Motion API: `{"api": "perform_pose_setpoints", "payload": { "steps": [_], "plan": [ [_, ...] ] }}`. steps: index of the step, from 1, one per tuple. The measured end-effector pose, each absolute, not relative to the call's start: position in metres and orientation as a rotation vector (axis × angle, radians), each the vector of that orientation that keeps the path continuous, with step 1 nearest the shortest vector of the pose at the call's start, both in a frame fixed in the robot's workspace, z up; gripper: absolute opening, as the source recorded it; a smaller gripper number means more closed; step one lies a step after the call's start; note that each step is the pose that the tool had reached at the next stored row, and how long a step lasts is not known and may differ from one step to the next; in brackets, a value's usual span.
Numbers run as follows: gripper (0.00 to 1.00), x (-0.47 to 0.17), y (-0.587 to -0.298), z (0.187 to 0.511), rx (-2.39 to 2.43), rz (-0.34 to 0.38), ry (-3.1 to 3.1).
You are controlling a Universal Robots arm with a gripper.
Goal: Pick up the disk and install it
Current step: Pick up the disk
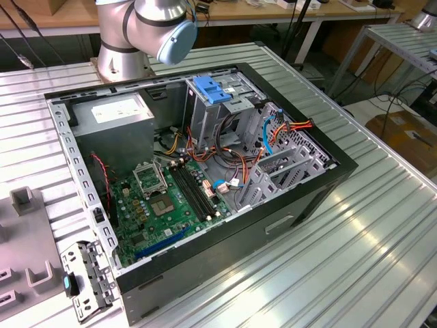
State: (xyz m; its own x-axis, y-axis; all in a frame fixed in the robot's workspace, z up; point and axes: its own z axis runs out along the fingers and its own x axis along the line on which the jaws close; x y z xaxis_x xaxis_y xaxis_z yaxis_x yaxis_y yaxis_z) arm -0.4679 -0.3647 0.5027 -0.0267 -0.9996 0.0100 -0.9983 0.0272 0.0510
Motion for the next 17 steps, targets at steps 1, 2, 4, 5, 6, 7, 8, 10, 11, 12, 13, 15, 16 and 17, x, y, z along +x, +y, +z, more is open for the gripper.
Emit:
{"api": "perform_pose_setpoints", "payload": {
  "steps": [1,2,4,5,6,7,8,10,11,12,13,15,16,17],
  "plan": [
    [0.37,-0.468,-0.365,0.504,2.161,-0.046,-2.22],
    [0.37,-0.468,-0.365,0.506,2.162,-0.047,-2.221],
    [0.37,-0.468,-0.365,0.51,2.162,-0.047,-2.221],
    [0.37,-0.468,-0.365,0.513,2.162,-0.047,-2.221],
    [0.37,-0.468,-0.365,0.515,2.162,-0.047,-2.221],
    [0.37,-0.468,-0.365,0.515,2.162,-0.047,-2.221],
    [0.37,-0.468,-0.365,0.516,2.162,-0.047,-2.221],
    [0.37,-0.465,-0.365,0.516,2.162,-0.048,-2.221],
    [0.37,-0.463,-0.365,0.516,2.162,-0.049,-2.22],
    [0.37,-0.46,-0.365,0.516,2.161,-0.05,-2.22],
    [0.37,-0.457,-0.365,0.516,2.161,-0.051,-2.219],
    [0.37,-0.451,-0.365,0.517,2.16,-0.052,-2.219],
    [0.37,-0.448,-0.365,0.517,2.16,-0.053,-2.218],
    [0.37,-0.444,-0.365,0.516,2.159,-0.054,-2.218]
  ]
}}
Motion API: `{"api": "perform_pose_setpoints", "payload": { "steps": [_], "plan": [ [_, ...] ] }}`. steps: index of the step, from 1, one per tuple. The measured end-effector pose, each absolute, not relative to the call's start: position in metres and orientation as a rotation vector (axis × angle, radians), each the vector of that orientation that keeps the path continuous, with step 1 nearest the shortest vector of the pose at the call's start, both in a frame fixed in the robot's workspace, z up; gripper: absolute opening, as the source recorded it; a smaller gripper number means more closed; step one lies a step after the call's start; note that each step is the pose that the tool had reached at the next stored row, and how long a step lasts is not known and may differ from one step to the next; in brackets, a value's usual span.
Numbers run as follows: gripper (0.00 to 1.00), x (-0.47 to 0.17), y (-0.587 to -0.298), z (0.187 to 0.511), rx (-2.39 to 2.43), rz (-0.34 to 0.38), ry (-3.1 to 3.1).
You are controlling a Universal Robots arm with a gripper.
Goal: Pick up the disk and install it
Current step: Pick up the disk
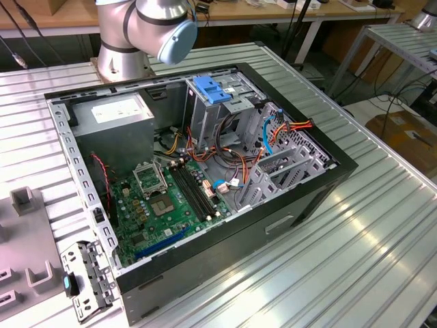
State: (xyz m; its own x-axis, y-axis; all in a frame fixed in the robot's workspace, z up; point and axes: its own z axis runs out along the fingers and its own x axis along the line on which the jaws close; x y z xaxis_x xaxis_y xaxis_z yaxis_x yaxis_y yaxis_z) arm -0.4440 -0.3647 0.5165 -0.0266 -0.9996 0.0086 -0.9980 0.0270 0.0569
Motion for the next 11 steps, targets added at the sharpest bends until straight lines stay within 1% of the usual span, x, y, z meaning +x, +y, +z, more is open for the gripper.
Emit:
{"api": "perform_pose_setpoints", "payload": {
  "steps": [11],
  "plan": [
    [0.37,-0.4329,-0.3647,0.5165,2.159,-0.052,-2.218]
  ]
}}
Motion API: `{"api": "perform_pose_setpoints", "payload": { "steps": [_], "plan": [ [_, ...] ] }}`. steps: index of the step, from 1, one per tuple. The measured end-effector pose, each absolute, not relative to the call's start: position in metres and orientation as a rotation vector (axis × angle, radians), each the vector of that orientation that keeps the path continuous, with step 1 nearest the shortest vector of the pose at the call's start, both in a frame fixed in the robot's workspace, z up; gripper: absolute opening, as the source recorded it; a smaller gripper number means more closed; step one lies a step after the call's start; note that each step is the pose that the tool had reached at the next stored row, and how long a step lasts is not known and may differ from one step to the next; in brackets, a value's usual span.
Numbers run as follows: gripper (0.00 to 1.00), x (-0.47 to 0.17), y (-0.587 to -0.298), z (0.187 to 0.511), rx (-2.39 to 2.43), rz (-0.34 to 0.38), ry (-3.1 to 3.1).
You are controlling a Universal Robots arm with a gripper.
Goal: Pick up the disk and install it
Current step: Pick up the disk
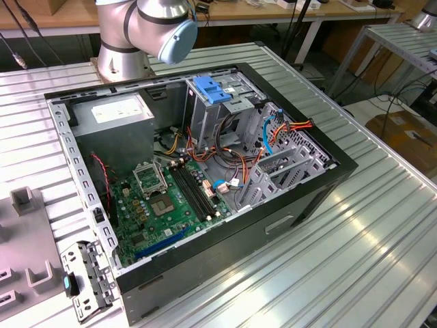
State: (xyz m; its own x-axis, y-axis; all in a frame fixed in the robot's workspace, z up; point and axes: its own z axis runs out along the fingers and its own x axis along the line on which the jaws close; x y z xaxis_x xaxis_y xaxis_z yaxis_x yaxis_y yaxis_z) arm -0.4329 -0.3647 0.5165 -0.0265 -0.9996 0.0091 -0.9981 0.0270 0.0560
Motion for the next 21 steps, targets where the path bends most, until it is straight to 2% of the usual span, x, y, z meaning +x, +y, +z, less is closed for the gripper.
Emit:
{"api": "perform_pose_setpoints", "payload": {
  "steps": [6,13,21],
  "plan": [
    [0.37,-0.433,-0.365,0.516,2.161,-0.048,-2.22],
    [0.37,-0.427,-0.365,0.514,2.18,-0.007,-2.24],
    [0.37,-0.393,-0.365,0.511,2.19,0.014,-2.25]
  ]
}}
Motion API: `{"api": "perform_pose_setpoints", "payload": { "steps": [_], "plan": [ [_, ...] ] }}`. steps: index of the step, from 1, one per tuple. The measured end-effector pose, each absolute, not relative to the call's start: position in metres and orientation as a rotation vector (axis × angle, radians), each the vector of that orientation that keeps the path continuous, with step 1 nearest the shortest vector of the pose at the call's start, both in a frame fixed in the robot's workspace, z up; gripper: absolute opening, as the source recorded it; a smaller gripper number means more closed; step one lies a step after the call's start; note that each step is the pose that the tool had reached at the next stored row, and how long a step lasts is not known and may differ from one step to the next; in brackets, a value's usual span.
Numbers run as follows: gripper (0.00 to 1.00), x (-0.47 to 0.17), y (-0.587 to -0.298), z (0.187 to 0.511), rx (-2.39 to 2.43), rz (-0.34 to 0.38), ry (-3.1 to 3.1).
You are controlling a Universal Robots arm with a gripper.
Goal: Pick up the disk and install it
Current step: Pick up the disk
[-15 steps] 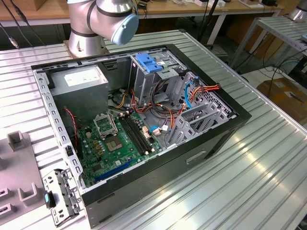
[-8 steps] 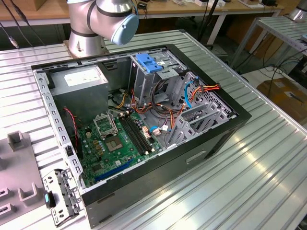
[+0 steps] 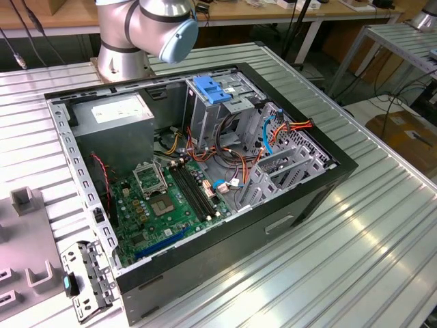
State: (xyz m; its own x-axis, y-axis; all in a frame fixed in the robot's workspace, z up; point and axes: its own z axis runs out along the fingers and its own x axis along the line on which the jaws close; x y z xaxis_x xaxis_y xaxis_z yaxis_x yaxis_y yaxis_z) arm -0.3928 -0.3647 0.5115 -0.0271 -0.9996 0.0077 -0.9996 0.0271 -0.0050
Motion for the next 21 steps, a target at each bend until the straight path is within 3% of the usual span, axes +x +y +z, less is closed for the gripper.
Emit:
{"api": "perform_pose_setpoints", "payload": {
  "steps": [21],
  "plan": [
    [0.37,-0.3878,-0.3684,0.51,2.191,0.017,-2.251]
  ]
}}
